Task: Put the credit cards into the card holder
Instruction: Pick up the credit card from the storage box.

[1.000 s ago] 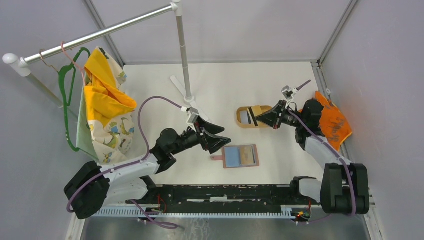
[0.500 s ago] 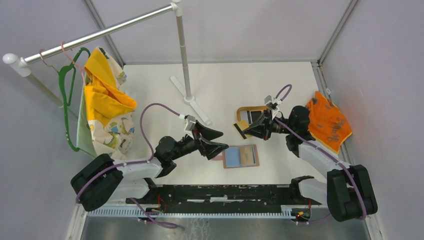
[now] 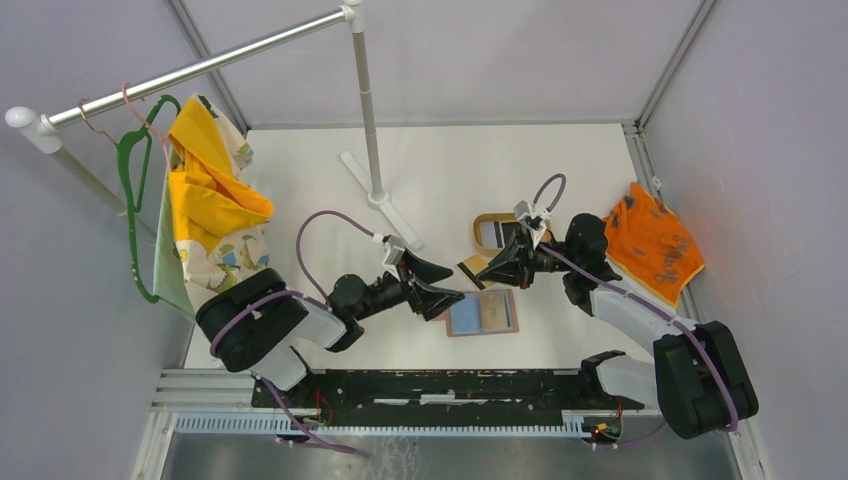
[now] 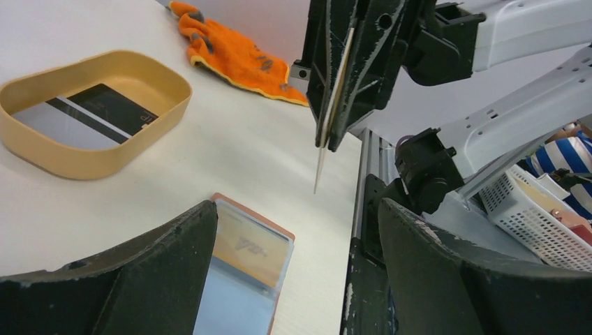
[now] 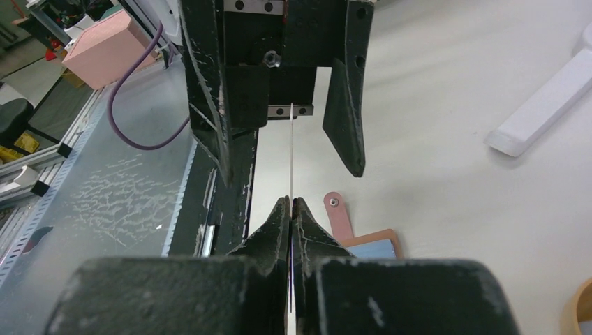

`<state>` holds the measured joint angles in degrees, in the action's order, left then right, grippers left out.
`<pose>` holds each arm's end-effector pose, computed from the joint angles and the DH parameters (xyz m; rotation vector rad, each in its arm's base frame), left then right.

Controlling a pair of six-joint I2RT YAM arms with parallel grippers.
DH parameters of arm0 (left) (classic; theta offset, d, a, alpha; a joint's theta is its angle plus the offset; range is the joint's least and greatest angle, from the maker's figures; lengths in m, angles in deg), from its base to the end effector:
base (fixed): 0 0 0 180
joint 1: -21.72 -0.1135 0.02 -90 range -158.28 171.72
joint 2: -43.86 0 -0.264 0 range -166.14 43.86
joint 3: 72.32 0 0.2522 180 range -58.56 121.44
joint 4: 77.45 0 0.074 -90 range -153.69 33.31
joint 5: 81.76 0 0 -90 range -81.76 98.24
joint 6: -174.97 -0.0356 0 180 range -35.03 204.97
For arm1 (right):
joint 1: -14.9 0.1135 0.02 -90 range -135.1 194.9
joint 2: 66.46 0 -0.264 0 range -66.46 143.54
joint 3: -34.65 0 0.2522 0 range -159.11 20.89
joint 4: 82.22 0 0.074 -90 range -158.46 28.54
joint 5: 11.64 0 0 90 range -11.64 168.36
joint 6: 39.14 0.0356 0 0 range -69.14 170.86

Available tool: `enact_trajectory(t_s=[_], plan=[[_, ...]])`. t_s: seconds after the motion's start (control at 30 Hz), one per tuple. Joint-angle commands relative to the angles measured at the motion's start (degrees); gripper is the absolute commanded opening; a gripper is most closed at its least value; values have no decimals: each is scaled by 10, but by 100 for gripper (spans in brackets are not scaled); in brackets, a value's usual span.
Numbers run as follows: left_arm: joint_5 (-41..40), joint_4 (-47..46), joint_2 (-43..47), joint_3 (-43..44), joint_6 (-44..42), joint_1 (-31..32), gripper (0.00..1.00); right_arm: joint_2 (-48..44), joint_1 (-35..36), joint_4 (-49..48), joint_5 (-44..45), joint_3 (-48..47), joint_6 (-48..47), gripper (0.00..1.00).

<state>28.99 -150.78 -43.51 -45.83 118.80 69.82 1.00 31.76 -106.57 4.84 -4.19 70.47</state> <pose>0.1478 -0.1836 0.1800 0.5208 1.4329 -1.4187 0.2045 0.0977 0.2303 -1.0031 1.5237 1.4991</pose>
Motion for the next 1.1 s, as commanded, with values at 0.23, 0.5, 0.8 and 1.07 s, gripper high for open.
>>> enact_trajectory(t_s=[0.23,0.5,0.8,1.07], plan=[[-4,-124,-28,63,7,7,61,20,25,11,-19,-14,-36,0],[14,-124,-35,72,35,5,2,16,26,73,-17,-29,-90,4],[96,99,13,117,7,-15,2,28,26,371,18,-109,-360,34],[103,332,75,171,-98,-15,2,33,27,419,28,-126,-390,28]])
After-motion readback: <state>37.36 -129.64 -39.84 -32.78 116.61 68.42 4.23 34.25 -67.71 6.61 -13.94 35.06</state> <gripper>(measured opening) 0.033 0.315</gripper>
